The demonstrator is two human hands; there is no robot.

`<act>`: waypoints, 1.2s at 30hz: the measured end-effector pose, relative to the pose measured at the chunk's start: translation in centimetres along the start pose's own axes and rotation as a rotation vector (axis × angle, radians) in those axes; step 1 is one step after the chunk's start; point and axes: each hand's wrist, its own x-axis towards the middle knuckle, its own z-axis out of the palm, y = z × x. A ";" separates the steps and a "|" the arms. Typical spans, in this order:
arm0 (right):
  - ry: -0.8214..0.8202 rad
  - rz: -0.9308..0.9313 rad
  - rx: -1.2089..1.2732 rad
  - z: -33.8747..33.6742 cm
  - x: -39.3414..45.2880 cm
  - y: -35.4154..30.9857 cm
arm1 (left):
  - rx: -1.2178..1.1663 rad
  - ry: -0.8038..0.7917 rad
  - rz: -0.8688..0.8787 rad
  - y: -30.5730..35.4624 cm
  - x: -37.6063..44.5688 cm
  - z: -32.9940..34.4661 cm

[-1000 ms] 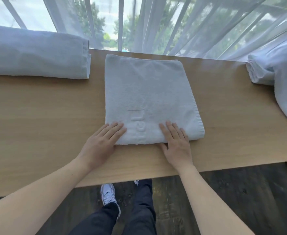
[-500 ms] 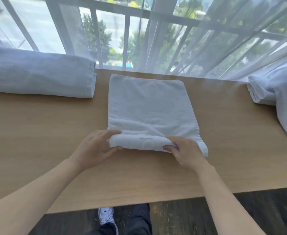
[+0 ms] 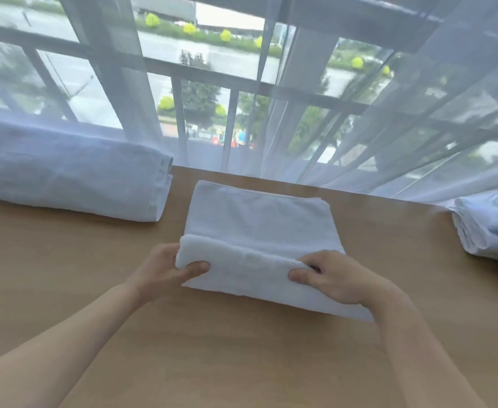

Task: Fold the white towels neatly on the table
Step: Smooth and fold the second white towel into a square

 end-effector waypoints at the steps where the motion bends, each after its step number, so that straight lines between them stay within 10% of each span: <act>1: -0.005 -0.013 -0.006 -1.1 0.6 -0.3 | -0.021 0.030 -0.017 0.3 0.8 0.1; 16: 0.017 -0.061 -0.307 -10.9 16.2 -0.3 | -0.193 -0.070 -0.578 4.2 11.5 -2.3; 23: 0.266 0.047 -0.246 -8.3 21.0 3.2 | -0.446 0.378 -0.344 5.7 12.8 -2.0; 26: 0.406 0.048 -0.214 -5.8 21.7 4.1 | -0.259 0.132 -0.368 4.6 10.6 -1.1; 36: 0.762 0.044 -0.332 -4.1 21.7 4.3 | 0.203 0.511 -0.367 2.3 11.5 3.1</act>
